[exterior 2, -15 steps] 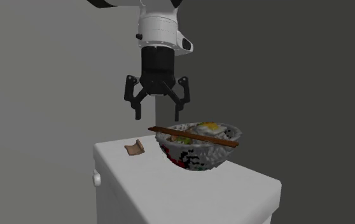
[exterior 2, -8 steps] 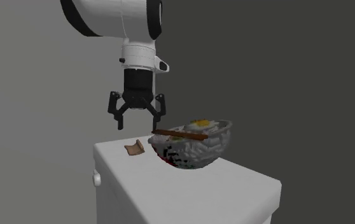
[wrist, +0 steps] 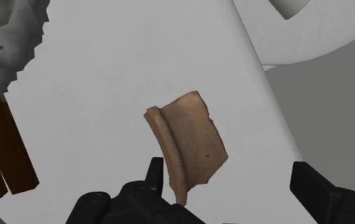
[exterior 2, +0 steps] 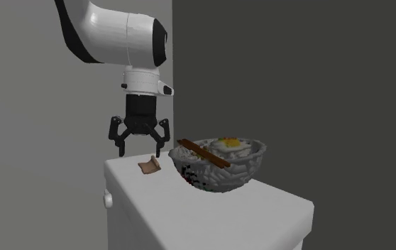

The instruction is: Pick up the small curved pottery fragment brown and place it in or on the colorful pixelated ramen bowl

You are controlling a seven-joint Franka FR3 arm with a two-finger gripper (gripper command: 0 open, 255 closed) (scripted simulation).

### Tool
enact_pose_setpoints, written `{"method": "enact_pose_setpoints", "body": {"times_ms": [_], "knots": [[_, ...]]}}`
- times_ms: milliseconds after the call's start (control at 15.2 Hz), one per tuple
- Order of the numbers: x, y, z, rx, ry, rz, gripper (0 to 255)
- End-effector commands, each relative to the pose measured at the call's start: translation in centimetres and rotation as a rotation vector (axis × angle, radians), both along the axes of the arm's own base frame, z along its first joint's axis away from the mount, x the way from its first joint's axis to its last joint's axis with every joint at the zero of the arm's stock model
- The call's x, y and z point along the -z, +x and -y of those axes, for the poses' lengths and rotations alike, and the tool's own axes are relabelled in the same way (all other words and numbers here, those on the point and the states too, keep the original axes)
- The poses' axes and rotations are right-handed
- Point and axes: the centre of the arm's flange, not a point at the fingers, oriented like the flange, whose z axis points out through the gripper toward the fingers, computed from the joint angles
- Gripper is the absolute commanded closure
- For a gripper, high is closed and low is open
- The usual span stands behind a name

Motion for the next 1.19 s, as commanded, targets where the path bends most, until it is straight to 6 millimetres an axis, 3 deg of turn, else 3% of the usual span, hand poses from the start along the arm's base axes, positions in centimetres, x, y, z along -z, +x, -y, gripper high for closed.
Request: {"method": "enact_pose_setpoints", "body": {"times_ms": [0,132,660,726,1122], "knots": [[1.1,-0.05,-0.12,-0.001,0.0,-0.001,0],[1.93,-0.06,-0.17,-0.001,0.0,-0.001,0],[1.93,-0.06,-0.18,-0.001,0.0,-0.001,0],[1.93,-0.06,-0.18,-0.001,0.0,-0.001,255],[1.93,-0.06,-0.18,-0.001,0.0,-0.001,255]]}}
